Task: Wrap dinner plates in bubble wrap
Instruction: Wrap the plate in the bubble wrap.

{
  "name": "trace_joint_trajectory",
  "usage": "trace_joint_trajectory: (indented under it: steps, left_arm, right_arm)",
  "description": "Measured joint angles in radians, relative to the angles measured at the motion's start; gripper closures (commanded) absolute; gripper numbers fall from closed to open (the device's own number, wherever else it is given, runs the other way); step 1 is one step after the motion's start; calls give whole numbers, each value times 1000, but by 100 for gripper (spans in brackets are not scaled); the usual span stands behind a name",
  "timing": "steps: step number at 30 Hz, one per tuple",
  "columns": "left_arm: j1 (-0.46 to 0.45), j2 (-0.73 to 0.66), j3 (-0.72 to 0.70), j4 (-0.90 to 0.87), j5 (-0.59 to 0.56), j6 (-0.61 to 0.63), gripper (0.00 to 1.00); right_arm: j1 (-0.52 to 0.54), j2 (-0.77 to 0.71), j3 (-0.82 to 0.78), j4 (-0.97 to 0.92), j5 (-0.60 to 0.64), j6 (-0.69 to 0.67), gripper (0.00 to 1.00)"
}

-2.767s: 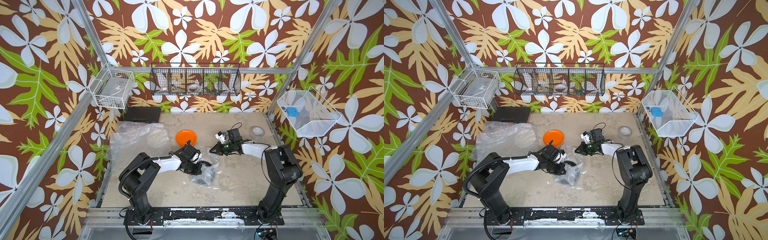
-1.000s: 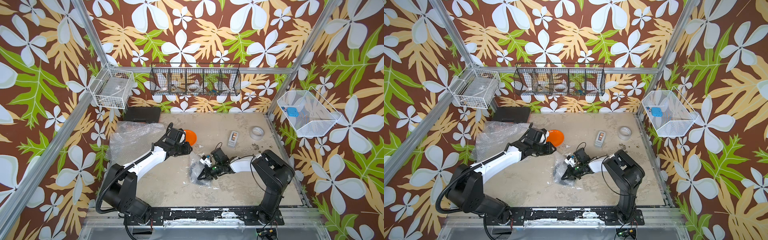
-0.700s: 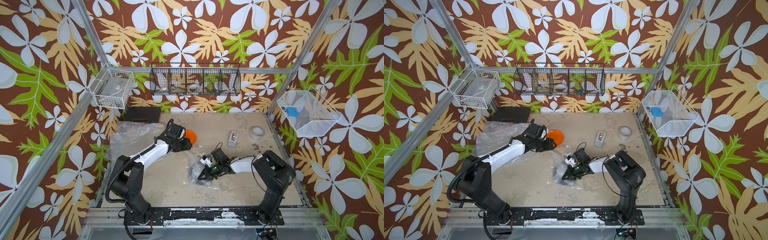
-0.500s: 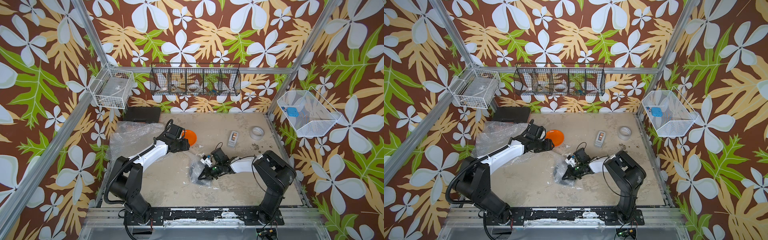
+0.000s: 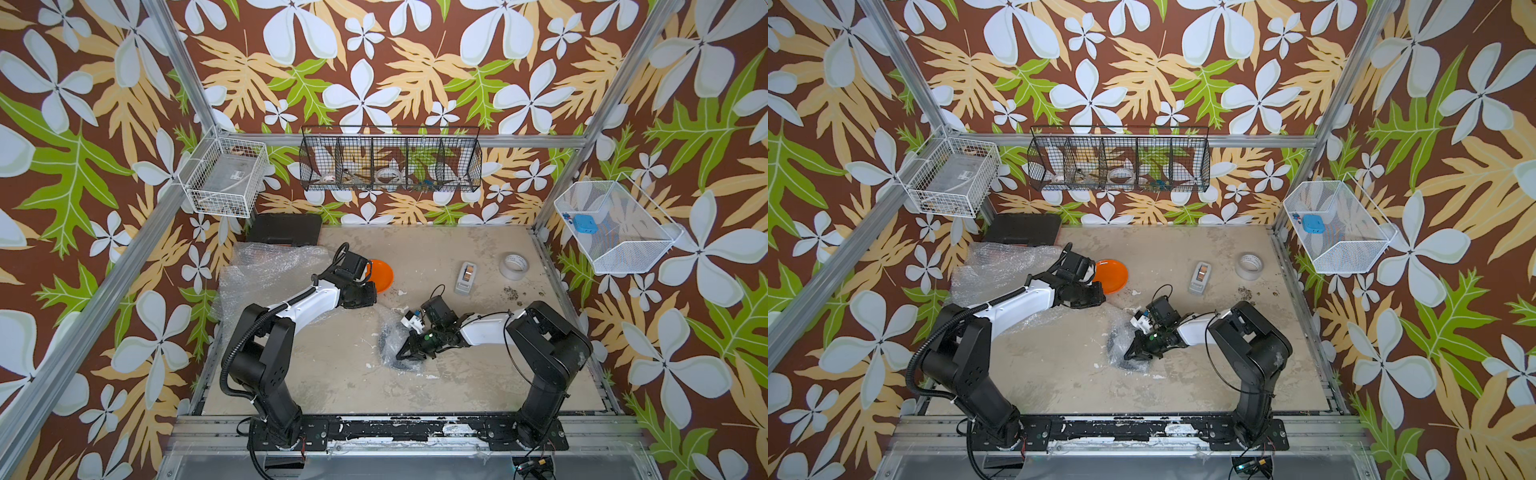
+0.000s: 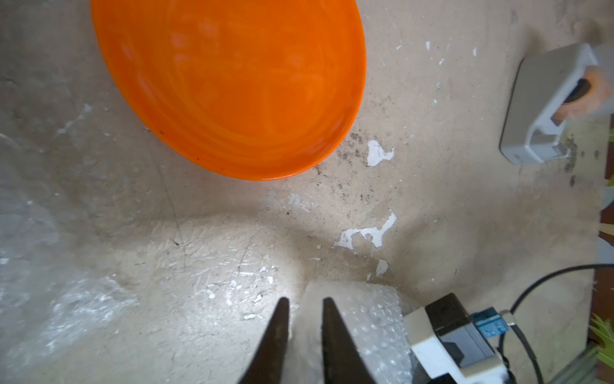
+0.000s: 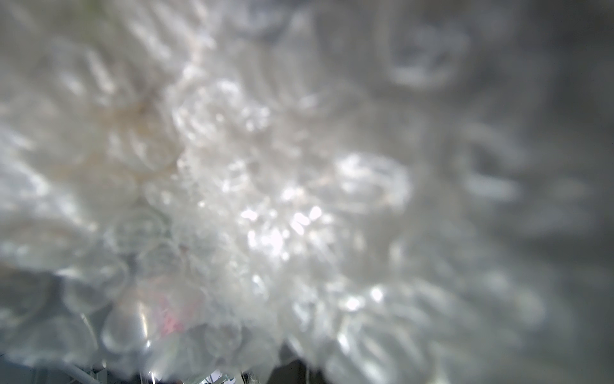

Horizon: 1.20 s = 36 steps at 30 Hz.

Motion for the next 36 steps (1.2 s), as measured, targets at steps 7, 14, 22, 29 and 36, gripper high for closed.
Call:
trace_joint_trajectory:
  steps: [7,14,22,29,36]
  left_arm:
    - [-18,39,103,13,135,8,100]
    - [-100,-20,-4,28,261,8,100]
    - [-124,-34,-284,236,361,-123,100]
    - [-124,65,-286,337,376,-164,100]
    - [-124,99,-257,300,334,-68,100]
  right_arm:
    - [-6,14,43,-11,35,48,100]
    - [-32,48,65,74,63,127,100]
    - [-34,44,44,127,74,171,100]
    - [-29,20,63,76,106,148,90]
    - [-63,-108,106,-94,165,66,69]
